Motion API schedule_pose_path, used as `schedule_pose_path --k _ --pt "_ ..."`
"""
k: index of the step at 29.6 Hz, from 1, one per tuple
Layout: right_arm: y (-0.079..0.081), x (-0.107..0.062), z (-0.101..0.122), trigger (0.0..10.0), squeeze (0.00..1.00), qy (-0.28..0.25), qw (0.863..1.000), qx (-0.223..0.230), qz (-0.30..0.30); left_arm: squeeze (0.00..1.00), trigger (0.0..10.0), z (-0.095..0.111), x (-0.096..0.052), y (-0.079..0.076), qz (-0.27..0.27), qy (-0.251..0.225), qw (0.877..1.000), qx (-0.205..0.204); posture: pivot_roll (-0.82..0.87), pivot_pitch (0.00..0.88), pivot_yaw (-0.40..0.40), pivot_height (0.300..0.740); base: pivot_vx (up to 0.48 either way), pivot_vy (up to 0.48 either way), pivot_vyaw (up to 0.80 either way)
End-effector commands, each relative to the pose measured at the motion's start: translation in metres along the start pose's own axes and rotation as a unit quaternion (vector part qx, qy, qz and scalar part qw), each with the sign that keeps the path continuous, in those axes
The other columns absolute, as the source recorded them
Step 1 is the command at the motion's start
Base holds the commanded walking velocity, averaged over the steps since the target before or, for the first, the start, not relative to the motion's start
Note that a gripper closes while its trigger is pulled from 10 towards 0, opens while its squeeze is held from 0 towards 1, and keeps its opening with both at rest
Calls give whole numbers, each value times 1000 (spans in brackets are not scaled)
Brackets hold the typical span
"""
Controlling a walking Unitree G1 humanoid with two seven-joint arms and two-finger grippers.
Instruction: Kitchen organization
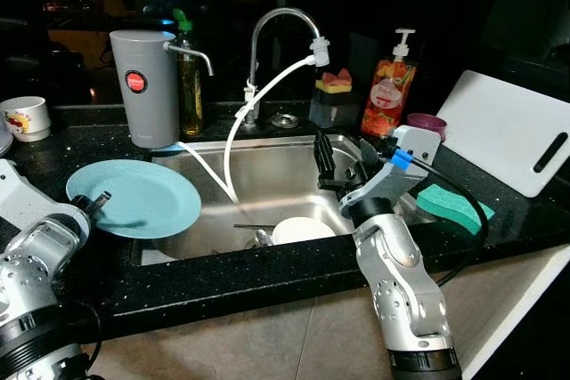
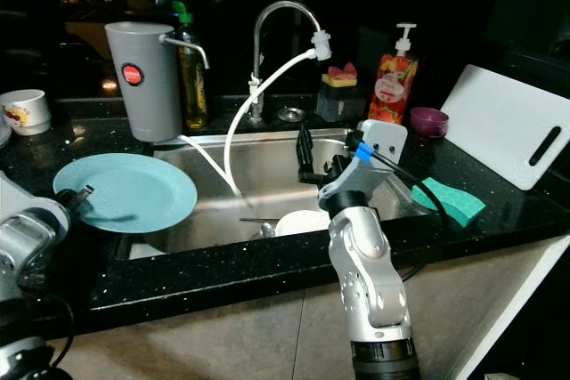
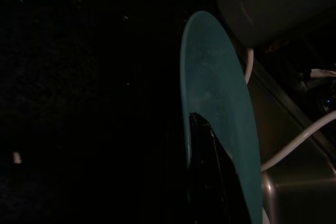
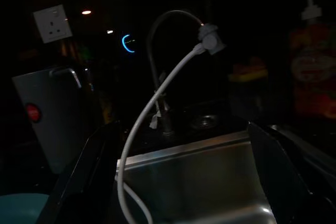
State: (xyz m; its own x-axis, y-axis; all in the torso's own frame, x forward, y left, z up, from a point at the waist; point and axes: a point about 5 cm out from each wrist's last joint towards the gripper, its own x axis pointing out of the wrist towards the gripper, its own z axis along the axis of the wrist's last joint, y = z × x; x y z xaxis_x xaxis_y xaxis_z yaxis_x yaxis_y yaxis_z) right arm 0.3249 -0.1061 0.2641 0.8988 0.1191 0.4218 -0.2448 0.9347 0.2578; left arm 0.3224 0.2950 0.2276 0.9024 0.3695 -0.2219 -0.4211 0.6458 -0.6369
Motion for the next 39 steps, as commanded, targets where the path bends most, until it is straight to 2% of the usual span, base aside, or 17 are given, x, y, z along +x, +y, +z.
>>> schedule_pose_path --k 1,3,4,5,6,9,10,12,14,17,19,21,23,25,28,30,39 --pt "-1 1 0 10000 0 3 1000 -4 -4 0 0 -5 3 7 9 7 1000 -4 113 57 -80 740 0 0 0" --pt "-1 2 0 10000 0 3 1000 -4 -4 0 0 -3 3 4 -4 1 1000 -10 113 57 -80 740 0 0 0" --pt "-1 2 0 10000 0 3 1000 -4 -3 0 2902 3 0 -5 -38 -11 999 -24 113 57 -80 740 0 0 0" --pt "-1 2 0 10000 0 3 1000 -4 -3 0 9020 6 -2 -11 -62 -19 997 -33 113 57 -80 740 0 0 0" --pt "0 3 1 10000 0 2 1000 -4 -2 0 10000 12 -7 -22 -101 -28 994 -41 113 57 -80 740 0 0 0" --pt "1 4 4 10000 0 -3 1000 1 1 0 10000 24 -22 -50 -210 -50 975 -54 115 56 -88 740 0 0 0" --pt "1 4 4 10000 0 -3 1000 1 1 0 10000 24 -22 -50 -210 -50 975 -54 115 56 -88 740 0 0 0" --pt "3 5 4 10000 0 4 999 47 8 0 10000 21 -35 -69 -304 -44 951 -42 115 56 -88 740 0 0 0" --pt "4 5 4 10000 0 16 996 90 15 0 10000 18 -41 -77 -344 -37 938 -35 110 53 -87 740 0 0 0" --pt "6 5 3 10000 0 25 991 127 23 0 10000 16 -44 -80 -366 -33 929 -31 110 53 -87 740 0 0 0" --pt "11 2 6 10000 0 34 972 225 58 0 10000 11 -52 -86 -411 -27 911 -25 103 52 -84 740 0 0 0" --pt "11 2 6 10000 0 34 972 225 58 0 10000 11 -52 -86 -411 -27 911 -25 103 52 -84 740 0 0 0" --pt "15 -2 12 10000 0 33 947 304 100 0 10000 5 -64 -93 -460 -20 888 -26 103 52 -84 740 0 0 0" --pt "20 -6 13 10000 0 43 929 340 135 0 10000 2 -73 -100 -495 -16 868 -31 103 52 -84 740 0 0 0" --pt "23 -9 13 10000 0 49 919 360 154 0 10000 0 -76 -103 -509 -16 860 -32 103 52 -84 740 0 0 0" --pt "27 -12 16 10000 0 51 902 391 175 0 10000 0 -79 -108 -528 -15 848 -40 97 50 -85 740 0 0 0" --pt "29 -16 12 10000 0 87 892 397 196 0 10000 -7 -86 -115 -552 -3 833 -26 99 47 -84 740 0 0 0"
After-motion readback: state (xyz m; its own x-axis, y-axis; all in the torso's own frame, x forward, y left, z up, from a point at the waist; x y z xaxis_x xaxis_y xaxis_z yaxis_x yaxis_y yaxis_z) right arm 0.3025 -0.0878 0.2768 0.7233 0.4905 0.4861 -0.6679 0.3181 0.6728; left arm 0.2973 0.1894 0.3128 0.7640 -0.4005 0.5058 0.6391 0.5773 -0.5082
